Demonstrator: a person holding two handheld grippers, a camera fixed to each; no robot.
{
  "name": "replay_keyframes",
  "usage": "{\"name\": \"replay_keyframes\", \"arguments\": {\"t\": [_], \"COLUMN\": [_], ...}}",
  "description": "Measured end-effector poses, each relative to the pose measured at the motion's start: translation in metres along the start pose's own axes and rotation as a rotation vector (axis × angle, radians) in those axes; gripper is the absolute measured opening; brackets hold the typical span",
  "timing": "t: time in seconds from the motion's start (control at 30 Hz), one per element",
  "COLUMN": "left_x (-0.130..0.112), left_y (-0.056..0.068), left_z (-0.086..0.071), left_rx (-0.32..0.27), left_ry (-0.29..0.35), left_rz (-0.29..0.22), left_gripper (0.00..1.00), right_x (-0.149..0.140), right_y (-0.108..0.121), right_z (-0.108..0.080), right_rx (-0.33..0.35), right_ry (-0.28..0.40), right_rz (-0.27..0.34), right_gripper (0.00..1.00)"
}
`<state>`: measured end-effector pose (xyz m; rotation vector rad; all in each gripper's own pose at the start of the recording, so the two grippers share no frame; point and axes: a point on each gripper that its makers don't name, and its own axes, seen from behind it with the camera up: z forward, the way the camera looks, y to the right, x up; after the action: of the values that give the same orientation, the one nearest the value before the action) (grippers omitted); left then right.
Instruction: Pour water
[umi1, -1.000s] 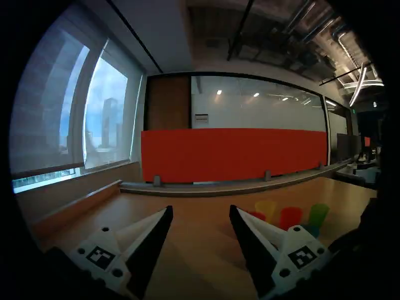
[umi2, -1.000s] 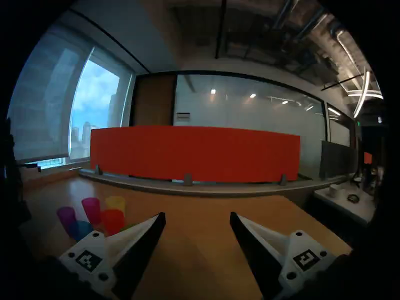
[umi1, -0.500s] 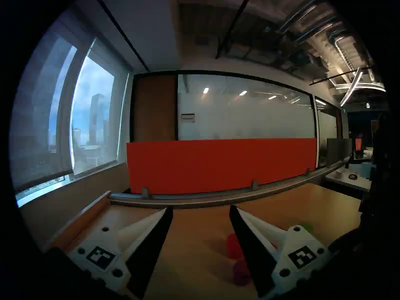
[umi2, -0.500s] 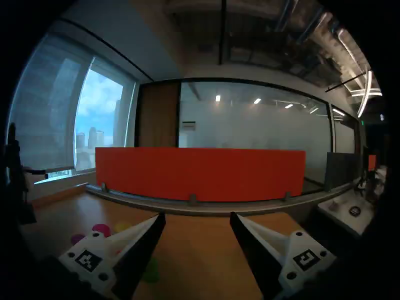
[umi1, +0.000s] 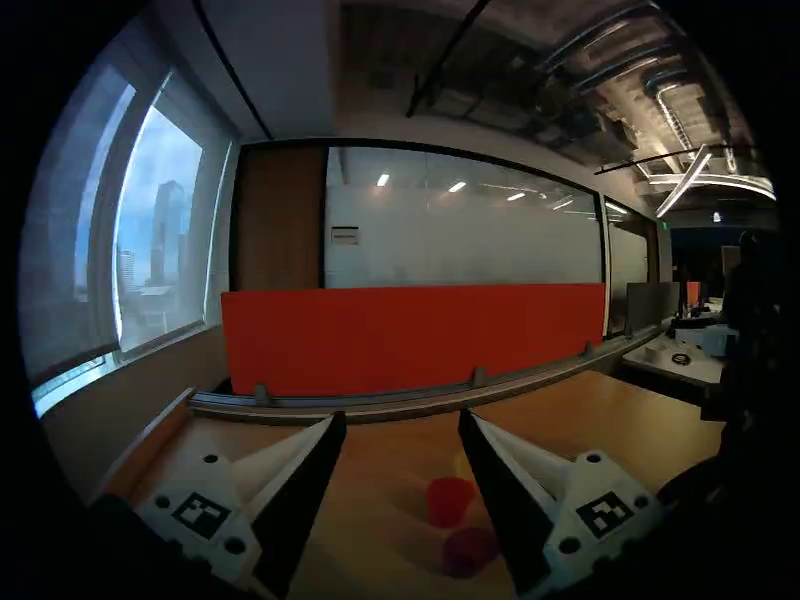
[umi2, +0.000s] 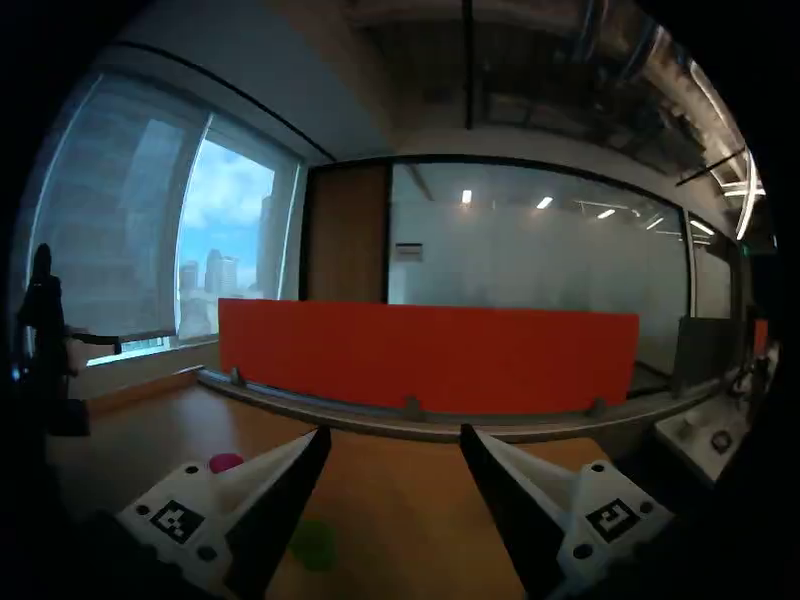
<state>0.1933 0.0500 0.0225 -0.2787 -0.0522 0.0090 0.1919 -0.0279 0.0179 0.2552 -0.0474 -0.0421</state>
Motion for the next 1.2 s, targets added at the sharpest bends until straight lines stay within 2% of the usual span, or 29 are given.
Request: {"name": "replay_keyframes", "arguments": {"t": [0.27,0.5,0.77,1.2], "left_x": [-0.001,0.007,0.005,-0.017], "left_y": [0.023,0.050,0.067,0.097], "left_z": [0.000,-0.005,-0.009,-0.021], "left_rx": [-0.110,-0.229,-0.316,-0.427], "left_ry": [-0.026,-0.029,-0.059,-0.139], "left_rz": [0.003,-0.010,-0.007,0.098], "left_gripper": [0.83,0.83,0.83,0.83], "right_x": [0.005,0.017,0.020,-0.011], "right_y": [-0.029,-0.054,-0.065,-0.072], "right_z": [0.001,-0.005,-0.009,-0.011], "right_rx": [0.157,0.290,0.351,0.394], "right_ry": [-0.004,-0.005,-0.038,-0.172], "right_rz": [-0.007,0.026,-0.001,-0.117], "right_gripper": [1.00,1.00,1.00,1.00]}}
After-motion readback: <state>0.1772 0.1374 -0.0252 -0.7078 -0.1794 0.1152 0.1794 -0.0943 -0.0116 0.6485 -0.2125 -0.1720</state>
